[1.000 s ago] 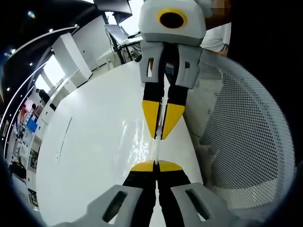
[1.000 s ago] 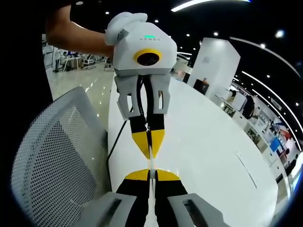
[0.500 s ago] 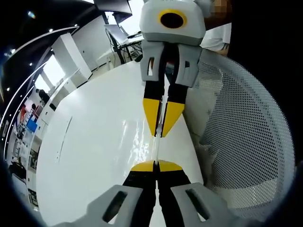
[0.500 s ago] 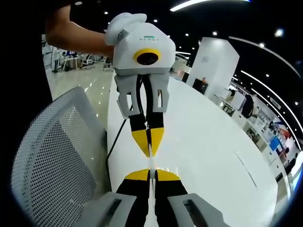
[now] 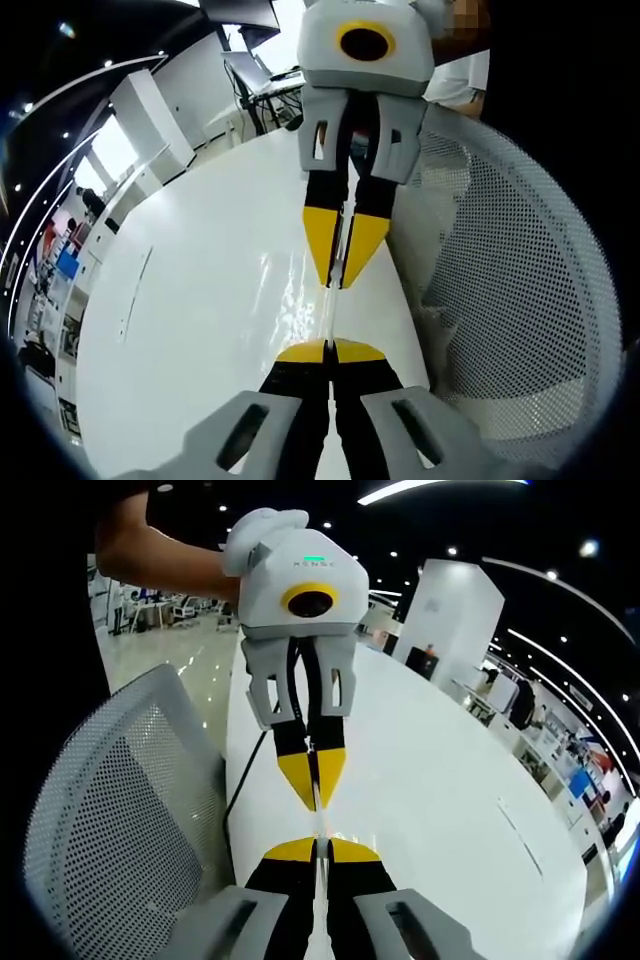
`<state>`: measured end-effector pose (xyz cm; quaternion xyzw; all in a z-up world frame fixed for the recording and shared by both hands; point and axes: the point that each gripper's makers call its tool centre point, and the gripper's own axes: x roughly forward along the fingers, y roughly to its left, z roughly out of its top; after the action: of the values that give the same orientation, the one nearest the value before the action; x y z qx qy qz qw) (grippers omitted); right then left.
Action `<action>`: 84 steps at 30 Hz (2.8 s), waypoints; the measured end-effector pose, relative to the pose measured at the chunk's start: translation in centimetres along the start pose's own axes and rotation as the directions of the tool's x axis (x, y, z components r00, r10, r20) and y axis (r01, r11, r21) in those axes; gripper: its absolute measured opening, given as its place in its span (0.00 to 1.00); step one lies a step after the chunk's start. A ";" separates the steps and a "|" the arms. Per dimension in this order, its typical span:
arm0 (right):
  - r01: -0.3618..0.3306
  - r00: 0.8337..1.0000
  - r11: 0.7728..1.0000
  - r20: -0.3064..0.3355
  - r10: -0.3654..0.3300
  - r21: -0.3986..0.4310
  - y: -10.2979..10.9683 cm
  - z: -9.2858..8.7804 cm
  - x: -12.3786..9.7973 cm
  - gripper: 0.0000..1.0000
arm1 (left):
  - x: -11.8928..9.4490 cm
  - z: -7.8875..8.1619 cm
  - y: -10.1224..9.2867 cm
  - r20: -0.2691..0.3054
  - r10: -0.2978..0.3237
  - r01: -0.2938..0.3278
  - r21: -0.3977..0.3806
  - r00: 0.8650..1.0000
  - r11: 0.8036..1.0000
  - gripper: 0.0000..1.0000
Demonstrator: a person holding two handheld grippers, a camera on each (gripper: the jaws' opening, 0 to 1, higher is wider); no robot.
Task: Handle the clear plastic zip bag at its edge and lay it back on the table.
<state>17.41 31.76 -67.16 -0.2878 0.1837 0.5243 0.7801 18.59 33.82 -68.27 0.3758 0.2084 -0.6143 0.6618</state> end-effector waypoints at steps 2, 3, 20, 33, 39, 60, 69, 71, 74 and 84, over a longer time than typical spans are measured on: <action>0.000 1.000 1.000 -0.001 0.000 -0.001 0.0 0.0 0.0 0.00 | 0.0 -0.1 0.0 -0.001 -0.001 0.001 0.003 1.000 1.000 0.00; 0.000 1.000 1.000 -0.001 0.000 -0.001 0.0 0.0 0.0 0.00 | 0.0 -0.1 0.0 -0.002 -0.002 0.002 0.004 1.000 1.000 0.00; -0.001 1.000 1.000 -0.004 0.001 -0.005 0.1 -0.1 -0.2 0.00 | -0.2 0.0 -0.1 -0.005 0.003 -0.003 0.006 1.000 1.000 0.00; 0.007 1.000 1.000 -0.004 -0.007 0.001 0.0 -0.2 -0.2 0.00 | -0.2 -0.2 0.0 -0.001 0.003 -0.003 0.002 1.000 1.000 0.00; 0.012 1.000 1.000 -0.003 -0.012 0.005 -0.1 -0.2 -0.2 0.00 | -0.2 -0.1 0.2 0.000 0.002 -0.002 0.004 1.000 1.000 0.00; 0.004 1.000 1.000 -0.001 -0.004 0.004 -0.3 -0.3 -0.3 0.00 | -0.3 -0.3 0.2 0.002 0.008 -0.008 -0.016 1.000 1.000 0.00; 0.008 1.000 1.000 -0.007 -0.008 0.004 -0.4 -0.5 -0.4 0.00 | -0.4 -0.4 0.3 0.001 0.009 -0.009 -0.015 1.000 1.000 0.00; 0.010 1.000 1.000 -0.007 -0.010 0.004 -0.4 -0.4 -0.4 0.00 | -0.4 -0.4 0.3 0.001 0.010 -0.010 -0.013 1.000 1.000 0.00; 0.011 1.000 1.000 -0.006 -0.011 0.006 -0.4 -0.4 -0.4 0.00 | -0.5 -0.4 0.3 0.001 0.010 -0.010 -0.013 1.000 1.000 0.00; 0.006 1.000 1.000 -0.013 -0.006 0.005 -0.2 -0.6 -0.5 0.00 | -0.6 -0.5 0.1 -0.005 0.002 -0.002 -0.009 1.000 1.000 0.00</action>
<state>17.39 30.97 -67.25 -0.2897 0.1891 0.5195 0.7813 18.70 34.53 -68.11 0.3747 0.2123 -0.6116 0.6637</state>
